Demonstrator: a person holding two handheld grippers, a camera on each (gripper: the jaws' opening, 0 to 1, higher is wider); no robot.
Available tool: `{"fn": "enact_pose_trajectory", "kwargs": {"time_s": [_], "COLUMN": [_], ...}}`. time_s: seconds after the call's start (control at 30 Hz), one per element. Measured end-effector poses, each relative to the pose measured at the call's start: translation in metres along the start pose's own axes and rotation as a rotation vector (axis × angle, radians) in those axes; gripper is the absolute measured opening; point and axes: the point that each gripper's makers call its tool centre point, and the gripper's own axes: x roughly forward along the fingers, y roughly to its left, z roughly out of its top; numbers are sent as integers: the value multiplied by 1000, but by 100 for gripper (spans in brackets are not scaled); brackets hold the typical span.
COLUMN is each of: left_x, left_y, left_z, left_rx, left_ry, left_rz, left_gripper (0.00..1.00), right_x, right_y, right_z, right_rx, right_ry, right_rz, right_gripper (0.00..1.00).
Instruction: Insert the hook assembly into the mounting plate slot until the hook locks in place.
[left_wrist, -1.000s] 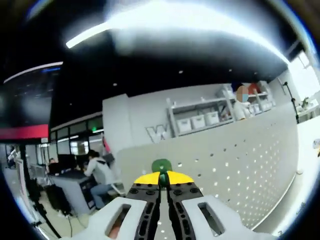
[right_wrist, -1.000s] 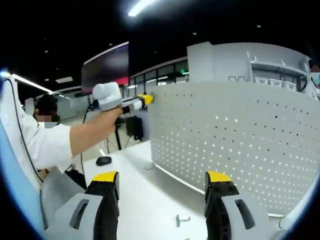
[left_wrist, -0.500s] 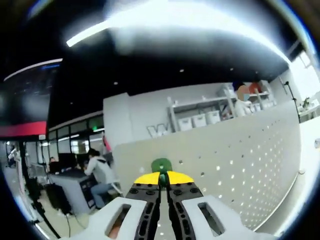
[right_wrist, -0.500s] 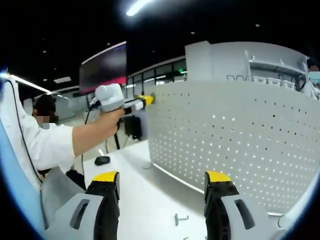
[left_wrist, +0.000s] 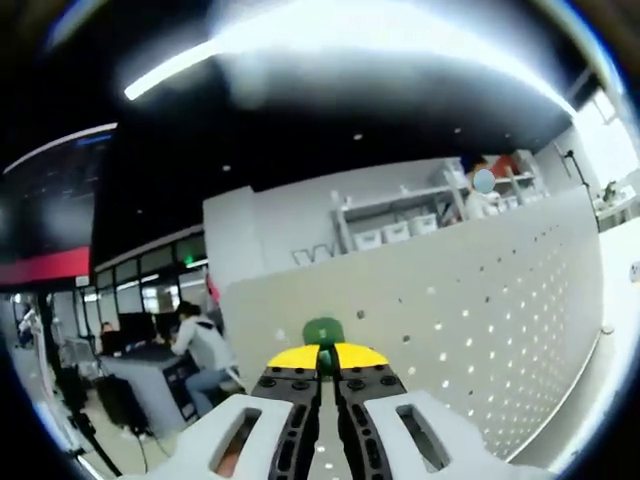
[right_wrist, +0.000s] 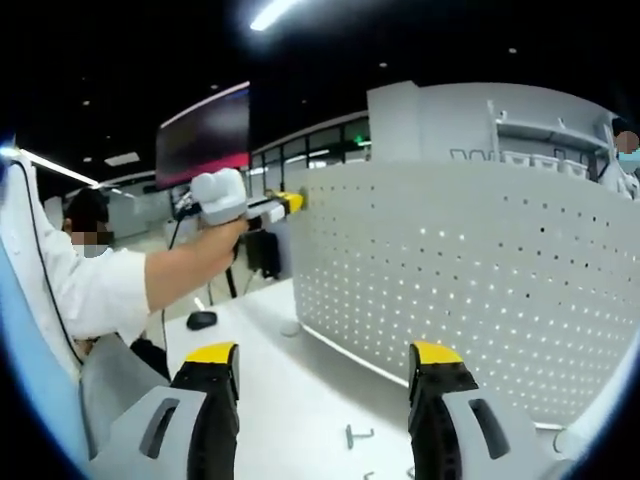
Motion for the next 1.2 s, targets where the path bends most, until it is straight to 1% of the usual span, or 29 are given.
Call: {"fn": "enact_pose_trajectory", "kwargs": {"time_s": [0.17,0.23,0.33,0.5,0.63,0.8,0.83,0.93,1.07,1.2], "left_x": [0,0,-3,-9,-19,-30,-33,-41,-50,-65], "left_y": [0,0,1,-2,-7,-14,-16,-20,-24,-33], "left_z": [0,-1,-1,-2,0,2,1,3,5,6], "left_rx": [-18,-8,-19,-44,-47,-95,-98,-103,-132,-137], "left_ry": [11,20,23,39,39,38,47,47,48,54], "left_rz": [-22,-22,-26,-37,-47,-71,-76,-87,-103,-130], "left_gripper": [5,7,10,20,22,31,32,34,39,40], "right_x": [-1,-1,-3,-6,-8,-11,-11,-12,-14,-19], "right_y": [-2,-2,-5,-12,-17,-24,-24,-27,-29,-37], "right_z": [1,1,1,-2,-4,-5,-5,-5,-6,-6], "right_rx": [-3,-6,-7,-2,1,3,3,5,6,7], "right_ry": [0,0,-2,3,3,3,3,1,1,-1], "right_rz": [-5,-8,-16,-31,-44,-59,-61,-66,-71,-86], "right_gripper": [69,69,69,69,69,69,69,68,68,68]}}
